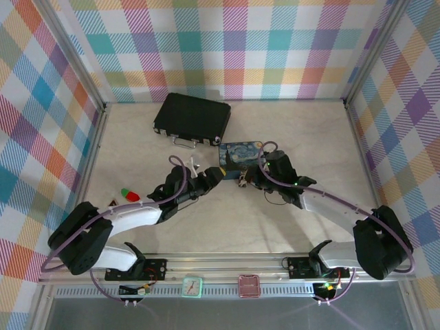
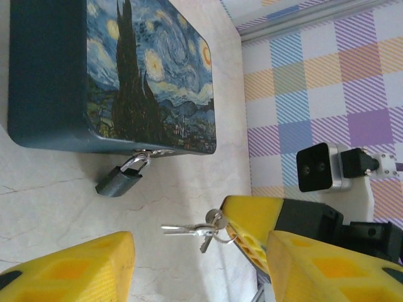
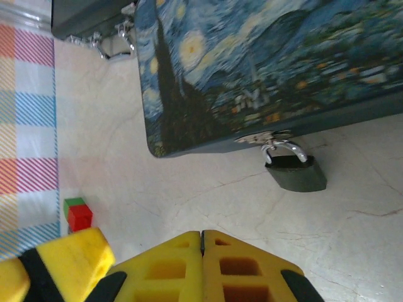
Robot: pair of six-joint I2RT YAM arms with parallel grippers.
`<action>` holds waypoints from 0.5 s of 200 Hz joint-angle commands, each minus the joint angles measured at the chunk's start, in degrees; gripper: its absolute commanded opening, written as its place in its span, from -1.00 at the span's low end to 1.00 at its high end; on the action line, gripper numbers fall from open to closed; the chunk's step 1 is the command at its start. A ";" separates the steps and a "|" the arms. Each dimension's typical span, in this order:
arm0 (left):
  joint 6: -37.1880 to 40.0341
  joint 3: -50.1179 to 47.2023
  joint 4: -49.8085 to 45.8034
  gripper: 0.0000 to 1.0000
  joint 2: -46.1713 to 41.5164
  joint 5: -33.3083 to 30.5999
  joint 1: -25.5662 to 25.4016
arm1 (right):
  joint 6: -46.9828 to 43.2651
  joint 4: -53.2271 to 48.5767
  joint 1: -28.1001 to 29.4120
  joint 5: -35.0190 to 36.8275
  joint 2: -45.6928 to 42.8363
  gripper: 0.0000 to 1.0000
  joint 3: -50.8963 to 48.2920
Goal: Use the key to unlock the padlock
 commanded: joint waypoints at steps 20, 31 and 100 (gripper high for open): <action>-7.21 0.40 16.90 0.32 5.49 -7.28 -3.62 | 5.56 11.17 -4.21 -9.98 0.50 -1.00 2.03; -9.29 0.64 21.02 0.31 7.87 -8.36 -3.57 | 6.56 13.19 -4.90 -11.79 1.44 -1.00 2.58; -16.53 4.25 27.41 0.35 14.77 -10.96 -4.18 | 9.71 19.78 -4.93 -15.59 2.96 -1.00 1.89</action>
